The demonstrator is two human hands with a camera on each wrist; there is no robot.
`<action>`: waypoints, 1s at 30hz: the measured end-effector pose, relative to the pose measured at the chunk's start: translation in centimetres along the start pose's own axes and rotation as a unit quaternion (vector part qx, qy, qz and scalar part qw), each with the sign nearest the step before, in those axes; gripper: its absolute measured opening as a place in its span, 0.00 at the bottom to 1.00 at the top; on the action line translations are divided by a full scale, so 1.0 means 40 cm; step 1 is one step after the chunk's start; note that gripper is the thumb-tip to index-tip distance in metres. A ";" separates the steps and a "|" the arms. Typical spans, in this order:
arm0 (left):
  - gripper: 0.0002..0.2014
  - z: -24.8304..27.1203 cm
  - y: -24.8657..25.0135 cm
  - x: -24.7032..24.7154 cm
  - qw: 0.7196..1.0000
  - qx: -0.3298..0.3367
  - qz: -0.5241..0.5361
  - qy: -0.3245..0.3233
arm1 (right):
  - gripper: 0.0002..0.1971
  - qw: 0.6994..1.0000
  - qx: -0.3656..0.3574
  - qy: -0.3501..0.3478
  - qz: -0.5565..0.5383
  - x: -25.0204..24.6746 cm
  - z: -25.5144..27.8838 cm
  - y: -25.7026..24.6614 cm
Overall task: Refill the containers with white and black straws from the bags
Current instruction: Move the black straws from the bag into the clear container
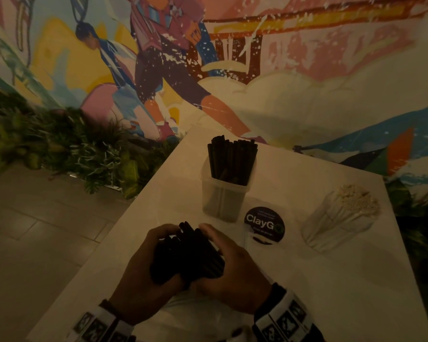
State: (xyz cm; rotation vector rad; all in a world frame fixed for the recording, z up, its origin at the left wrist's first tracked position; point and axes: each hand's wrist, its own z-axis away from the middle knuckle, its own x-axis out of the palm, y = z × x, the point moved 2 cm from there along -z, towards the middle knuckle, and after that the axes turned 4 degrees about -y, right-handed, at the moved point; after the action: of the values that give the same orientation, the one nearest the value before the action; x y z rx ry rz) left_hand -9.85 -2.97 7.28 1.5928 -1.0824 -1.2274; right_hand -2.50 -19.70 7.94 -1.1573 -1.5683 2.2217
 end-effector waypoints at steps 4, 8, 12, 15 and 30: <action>0.44 0.008 0.006 -0.005 0.999 0.015 -0.005 -0.035 | 0.37 0.999 -0.032 0.037 -0.010 0.019 0.006 0.012; 0.49 0.005 -0.011 -0.004 0.999 -0.010 -0.002 -0.045 | 0.30 0.996 -0.051 0.072 -0.006 0.029 0.011 0.025; 0.30 -0.002 -0.012 -0.003 0.997 0.027 -0.070 -0.002 | 0.25 0.992 -0.036 0.120 0.008 0.018 0.021 0.040; 0.22 0.005 -0.021 -0.005 0.998 0.022 -0.059 0.013 | 0.26 0.991 -0.031 0.126 0.020 0.008 0.024 0.047; 0.17 0.021 -0.028 -0.004 0.999 0.006 -0.030 0.029 | 0.08 0.975 -0.055 0.159 -0.146 0.006 0.037 0.074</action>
State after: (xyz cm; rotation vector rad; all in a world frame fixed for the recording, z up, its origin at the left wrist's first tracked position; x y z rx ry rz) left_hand -10.54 -2.59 6.12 1.6713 -1.0134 -1.2088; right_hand -2.87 -21.88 5.48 -1.1553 -1.6180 1.6926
